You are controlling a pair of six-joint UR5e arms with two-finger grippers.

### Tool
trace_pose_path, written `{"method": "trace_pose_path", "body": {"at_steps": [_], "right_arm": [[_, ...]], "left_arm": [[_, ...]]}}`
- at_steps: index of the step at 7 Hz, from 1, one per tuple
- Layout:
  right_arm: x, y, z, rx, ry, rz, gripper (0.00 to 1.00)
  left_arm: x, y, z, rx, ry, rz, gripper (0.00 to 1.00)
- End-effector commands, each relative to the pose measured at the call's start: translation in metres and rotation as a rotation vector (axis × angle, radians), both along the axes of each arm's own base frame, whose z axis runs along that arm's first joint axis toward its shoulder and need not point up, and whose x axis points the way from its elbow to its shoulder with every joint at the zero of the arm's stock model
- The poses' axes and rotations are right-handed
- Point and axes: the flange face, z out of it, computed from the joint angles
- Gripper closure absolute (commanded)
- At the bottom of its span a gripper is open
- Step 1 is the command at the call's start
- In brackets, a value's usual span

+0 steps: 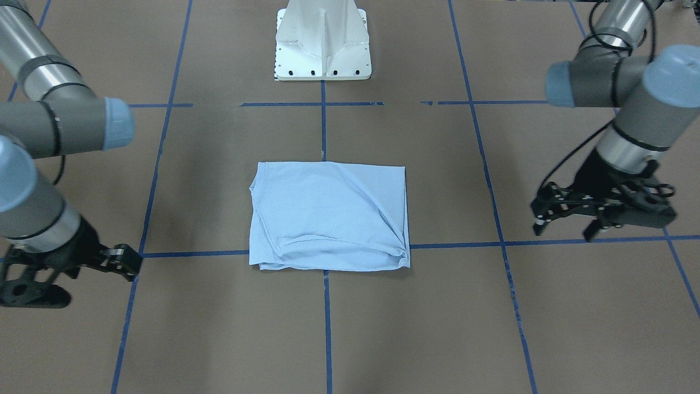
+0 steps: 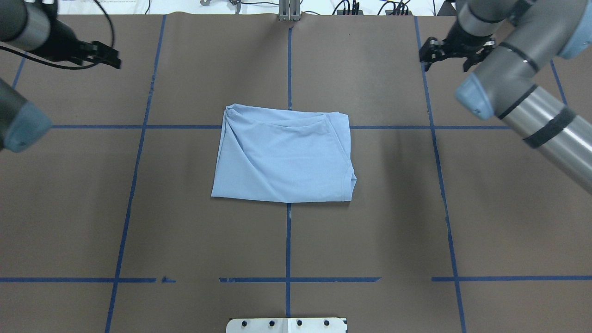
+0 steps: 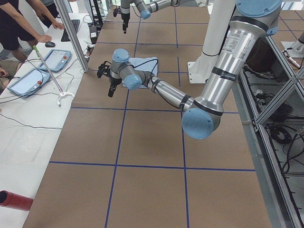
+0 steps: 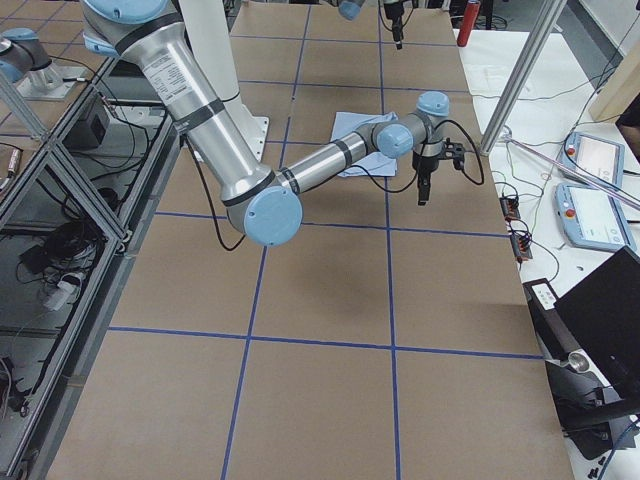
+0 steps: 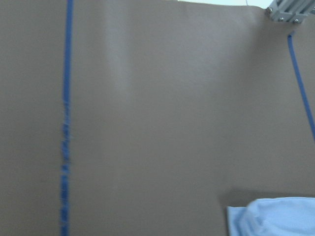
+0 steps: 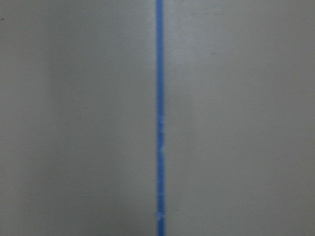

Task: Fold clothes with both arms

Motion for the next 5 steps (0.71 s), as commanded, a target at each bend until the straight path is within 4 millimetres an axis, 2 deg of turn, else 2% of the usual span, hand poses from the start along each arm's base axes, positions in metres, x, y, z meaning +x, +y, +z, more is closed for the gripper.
{"method": "trace_pose_path", "body": {"at_steps": [1,2,3,4,5], "right_arm": [[0.167,0.021,0.1,0.076,-0.029,-0.123,0.0],[0.237,0.045,0.154,0.102,-0.046,-0.174,0.0],[0.294,0.067,0.182,0.103,-0.063,-0.205,0.0],[0.339,0.094,0.215,0.114,-0.06,-0.25,0.0],[0.37,0.121,0.235,0.11,-0.06,-0.227,0.0]], "left_arm": [[-0.153,0.001,0.087,0.098,-0.233,0.082,0.0],[-0.207,0.004,0.114,0.119,-0.324,0.15,0.0],[-0.256,0.01,0.149,0.093,-0.374,0.199,0.0],[-0.288,0.034,0.191,0.06,-0.36,0.216,0.0],[-0.284,0.053,0.208,0.044,-0.277,0.23,0.0]]}}
